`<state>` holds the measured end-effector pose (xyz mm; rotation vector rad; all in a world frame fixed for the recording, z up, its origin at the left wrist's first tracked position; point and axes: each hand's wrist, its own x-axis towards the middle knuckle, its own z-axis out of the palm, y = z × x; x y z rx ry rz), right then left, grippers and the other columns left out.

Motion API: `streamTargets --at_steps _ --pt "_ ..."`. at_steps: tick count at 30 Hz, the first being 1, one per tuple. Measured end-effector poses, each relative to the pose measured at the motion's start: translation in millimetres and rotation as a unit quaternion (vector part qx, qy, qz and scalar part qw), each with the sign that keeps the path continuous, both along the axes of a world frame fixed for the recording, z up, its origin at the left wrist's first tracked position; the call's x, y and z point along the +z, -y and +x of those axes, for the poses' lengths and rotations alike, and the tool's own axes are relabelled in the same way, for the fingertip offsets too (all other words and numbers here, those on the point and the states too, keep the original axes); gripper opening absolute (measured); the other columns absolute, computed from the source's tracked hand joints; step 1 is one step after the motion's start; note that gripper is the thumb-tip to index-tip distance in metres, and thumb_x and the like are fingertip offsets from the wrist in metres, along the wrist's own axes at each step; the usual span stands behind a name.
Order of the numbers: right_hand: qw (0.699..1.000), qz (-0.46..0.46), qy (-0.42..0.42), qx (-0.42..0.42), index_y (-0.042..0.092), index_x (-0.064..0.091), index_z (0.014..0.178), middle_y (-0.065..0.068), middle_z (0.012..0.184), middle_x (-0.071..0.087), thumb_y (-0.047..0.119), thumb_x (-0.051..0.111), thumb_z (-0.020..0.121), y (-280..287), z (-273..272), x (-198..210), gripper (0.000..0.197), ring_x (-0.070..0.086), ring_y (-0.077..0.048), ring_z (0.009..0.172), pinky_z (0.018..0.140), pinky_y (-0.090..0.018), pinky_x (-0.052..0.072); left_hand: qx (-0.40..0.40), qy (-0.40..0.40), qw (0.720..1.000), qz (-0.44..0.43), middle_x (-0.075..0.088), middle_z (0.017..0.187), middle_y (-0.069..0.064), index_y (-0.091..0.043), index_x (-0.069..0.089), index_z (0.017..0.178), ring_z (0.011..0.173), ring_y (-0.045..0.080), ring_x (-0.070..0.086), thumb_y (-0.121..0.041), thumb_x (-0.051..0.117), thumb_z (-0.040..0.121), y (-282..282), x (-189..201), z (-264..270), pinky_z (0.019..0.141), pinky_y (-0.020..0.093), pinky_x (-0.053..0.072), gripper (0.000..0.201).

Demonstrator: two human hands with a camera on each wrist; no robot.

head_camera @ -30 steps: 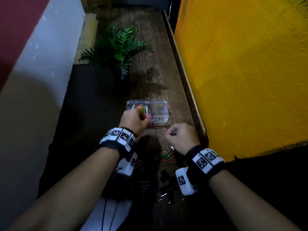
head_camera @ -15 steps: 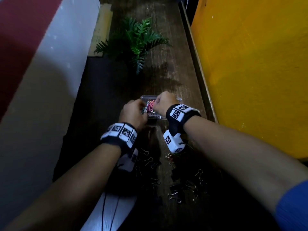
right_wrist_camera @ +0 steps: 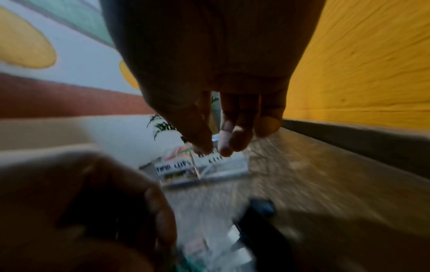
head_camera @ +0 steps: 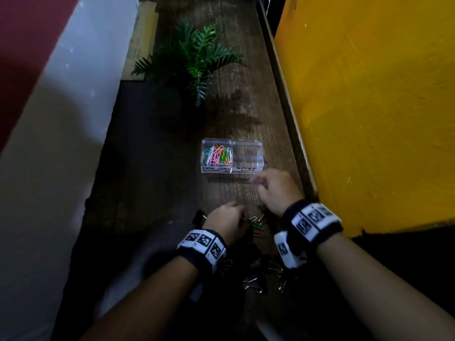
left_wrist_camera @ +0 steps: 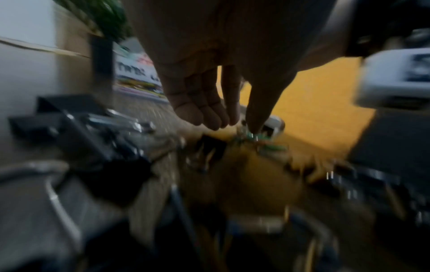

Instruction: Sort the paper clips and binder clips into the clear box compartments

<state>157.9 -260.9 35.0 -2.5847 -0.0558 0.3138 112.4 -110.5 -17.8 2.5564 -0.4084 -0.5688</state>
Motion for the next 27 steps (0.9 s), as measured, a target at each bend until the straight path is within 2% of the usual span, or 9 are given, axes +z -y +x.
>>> streamTargets --at_steps 3,6,12,17,22,25,27 --pt "0.993 -0.081 -0.057 0.056 0.032 0.067 0.108 0.005 0.103 0.056 0.023 0.063 0.084 24.0 -39.2 -17.8 0.026 0.056 -0.016 0.097 0.082 -0.027 0.047 -0.026 -0.012 0.999 0.03 0.057 0.114 0.003 -0.019 0.061 0.107 0.103 0.027 0.059 -0.036 0.058 0.087 7.1 -6.4 -2.4 0.082 0.034 0.047 0.026" --pt "0.988 -0.11 -0.084 0.071 0.034 0.063 0.116 0.006 0.113 0.05 0.027 0.063 0.086 34.3 -62.7 -32.1 0.031 0.05 -0.014 0.105 0.09 -0.029 0.044 -0.001 -0.008 1.0 0.03 0.062 0.109 0.004 -0.017 0.062 0.102 0.1 0.027 0.06 -0.035 0.055 0.09 5.1 -4.2 -1.2 0.082 0.035 0.049 0.022" --pt "0.996 -0.078 -0.027 0.025 0.025 0.068 0.108 0.003 0.107 0.053 0.018 0.06 0.088 40.9 -66.6 -44.1 0.022 0.051 -0.014 0.102 0.086 -0.026 0.044 0.032 -0.032 0.997 0.062 0.069 0.099 0.006 -0.021 0.067 0.102 0.092 0.026 0.064 -0.032 0.053 0.093 -8.1 6.4 -1.1 0.078 0.035 0.052 0.02" --pt "0.991 -0.13 0.027 0.0 0.024 0.067 0.11 0.0 0.113 0.055 0.019 0.062 0.085 44.6 -64.5 -45.4 0.025 0.05 -0.018 0.105 0.092 -0.032 0.042 0.093 -0.032 0.994 0.041 0.07 0.095 0.005 -0.024 0.07 0.099 0.087 0.027 0.065 -0.029 0.055 0.089 -16.4 10.8 -5.2 0.078 0.036 0.055 0.018" --pt "0.989 -0.119 0.026 0.08 0.028 0.065 0.111 0.004 0.107 0.054 0.024 0.062 0.085 32.1 -66.3 -42.9 0.026 0.049 -0.018 0.102 0.09 -0.031 0.041 0.134 -0.006 0.991 0.01 0.07 0.089 0.004 -0.022 0.069 0.094 0.082 0.025 0.065 -0.027 0.055 0.087 -21.1 13.5 -5.6 0.073 0.034 0.054 0.016" --pt "0.983 -0.113 0.019 0.144 0.029 0.062 0.119 0.002 0.111 0.053 0.028 0.062 0.086 15.7 -59.8 -43.8 0.032 0.048 -0.019 0.105 0.093 -0.034 0.041 0.166 0.019 0.986 -0.009 0.07 0.085 0.003 -0.021 0.069 0.091 0.077 0.022 0.064 -0.027 0.058 0.087 -23.6 18.2 -4.4 0.069 0.03 0.051 0.013" --pt "0.971 -0.141 0.006 0.193 0.029 0.057 0.125 0.001 0.115 0.051 0.032 0.061 0.087 3.4 -52.6 -44.2 0.038 0.046 -0.02 0.109 0.096 -0.034 0.039 0.18 0.033 0.983 -0.02 0.069 0.082 0.002 -0.02 0.069 0.089 0.076 0.021 0.064 -0.027 0.06 0.087 -26.6 22.2 -2.8 0.068 0.029 0.051 0.012"
